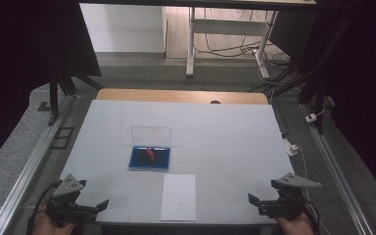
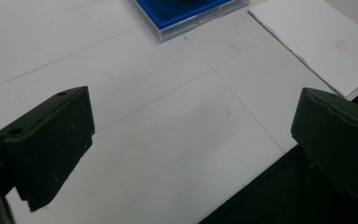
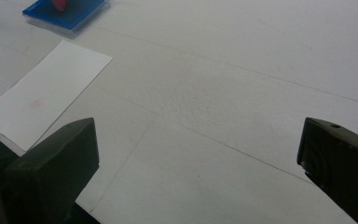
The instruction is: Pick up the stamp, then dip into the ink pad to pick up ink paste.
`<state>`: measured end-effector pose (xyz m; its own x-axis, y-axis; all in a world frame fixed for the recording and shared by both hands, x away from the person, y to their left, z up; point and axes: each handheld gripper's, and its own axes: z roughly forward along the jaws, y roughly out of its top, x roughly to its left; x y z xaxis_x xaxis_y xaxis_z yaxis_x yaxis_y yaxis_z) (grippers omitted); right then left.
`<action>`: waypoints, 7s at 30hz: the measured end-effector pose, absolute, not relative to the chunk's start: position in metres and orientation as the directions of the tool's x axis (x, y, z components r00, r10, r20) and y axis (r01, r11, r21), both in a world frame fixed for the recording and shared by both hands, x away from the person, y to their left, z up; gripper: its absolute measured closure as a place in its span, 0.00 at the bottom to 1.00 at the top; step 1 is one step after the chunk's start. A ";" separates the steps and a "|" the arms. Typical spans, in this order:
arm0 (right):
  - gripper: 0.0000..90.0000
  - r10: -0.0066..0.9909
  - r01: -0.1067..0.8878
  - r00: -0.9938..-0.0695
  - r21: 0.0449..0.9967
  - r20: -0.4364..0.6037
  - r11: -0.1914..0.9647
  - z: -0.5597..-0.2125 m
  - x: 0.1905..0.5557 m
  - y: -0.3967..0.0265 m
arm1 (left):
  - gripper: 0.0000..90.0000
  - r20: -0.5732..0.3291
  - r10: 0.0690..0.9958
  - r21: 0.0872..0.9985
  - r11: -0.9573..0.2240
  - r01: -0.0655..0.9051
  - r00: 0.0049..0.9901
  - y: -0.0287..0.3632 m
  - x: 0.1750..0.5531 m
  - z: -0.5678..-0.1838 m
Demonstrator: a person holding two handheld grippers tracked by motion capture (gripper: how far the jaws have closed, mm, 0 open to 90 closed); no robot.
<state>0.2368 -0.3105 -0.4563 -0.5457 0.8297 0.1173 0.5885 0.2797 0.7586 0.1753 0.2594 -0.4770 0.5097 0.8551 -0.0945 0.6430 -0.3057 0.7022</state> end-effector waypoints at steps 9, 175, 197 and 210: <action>0.00 0.823 0.591 -0.557 0.749 0.110 0.300 -0.457 0.238 -0.308 | 0.00 -0.104 0.856 0.717 -0.288 0.635 0.506 0.262 0.175 -0.477; 0.00 0.757 0.563 -0.649 0.716 0.073 0.413 -0.459 0.238 -0.297 | 0.65 -0.014 0.740 0.674 -0.490 0.553 0.672 0.158 0.356 -0.493; 0.00 0.757 0.564 -0.649 0.714 0.074 0.414 -0.459 0.238 -0.297 | 0.65 -0.033 0.768 0.653 -0.468 0.596 0.640 0.155 0.357 -0.504; 0.00 0.757 0.567 -0.650 0.709 0.071 0.420 -0.459 0.239 -0.296 | 0.65 -0.017 0.775 0.643 -0.475 0.600 0.632 0.151 0.356 -0.504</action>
<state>0.2389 -0.2961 -0.4593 -0.6496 0.7569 0.0713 0.5667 0.4195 0.7091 0.3560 0.1514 -0.5043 0.6315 0.7752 -0.0170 0.6005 -0.4751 0.6432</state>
